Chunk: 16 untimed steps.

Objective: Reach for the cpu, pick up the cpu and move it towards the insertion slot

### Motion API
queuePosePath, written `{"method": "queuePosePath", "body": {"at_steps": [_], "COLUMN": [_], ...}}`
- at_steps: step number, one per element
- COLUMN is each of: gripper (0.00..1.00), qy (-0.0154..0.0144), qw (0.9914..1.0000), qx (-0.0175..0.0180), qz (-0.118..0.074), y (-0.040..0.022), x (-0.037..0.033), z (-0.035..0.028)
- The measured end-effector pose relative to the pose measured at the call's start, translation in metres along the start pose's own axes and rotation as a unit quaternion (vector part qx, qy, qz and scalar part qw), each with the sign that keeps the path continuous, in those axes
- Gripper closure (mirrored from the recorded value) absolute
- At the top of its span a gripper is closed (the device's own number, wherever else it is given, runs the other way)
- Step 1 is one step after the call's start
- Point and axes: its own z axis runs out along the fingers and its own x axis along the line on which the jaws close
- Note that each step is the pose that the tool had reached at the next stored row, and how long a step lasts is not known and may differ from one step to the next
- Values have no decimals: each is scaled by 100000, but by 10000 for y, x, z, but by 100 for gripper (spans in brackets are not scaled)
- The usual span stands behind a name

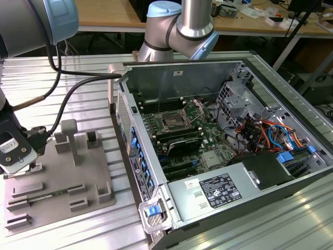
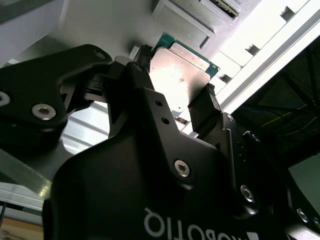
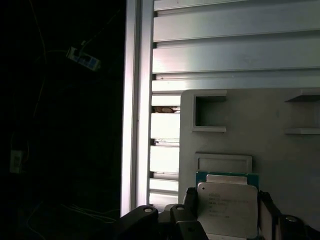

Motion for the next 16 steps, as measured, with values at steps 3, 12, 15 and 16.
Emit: {"method": "queuePosePath", "body": {"at_steps": [3, 12, 15, 16], "gripper": [45, 45, 45, 45], "qy": [-10, -12, -2, -1], "qw": [100000, 100000, 100000, 100000], "qx": [-8, -27, -21, -21], "qz": [2, 0, -1, 2], "y": [1, 2, 2, 2], "x": [0, -1, -2, -1], "z": [-12, -57, -70, -74]}}
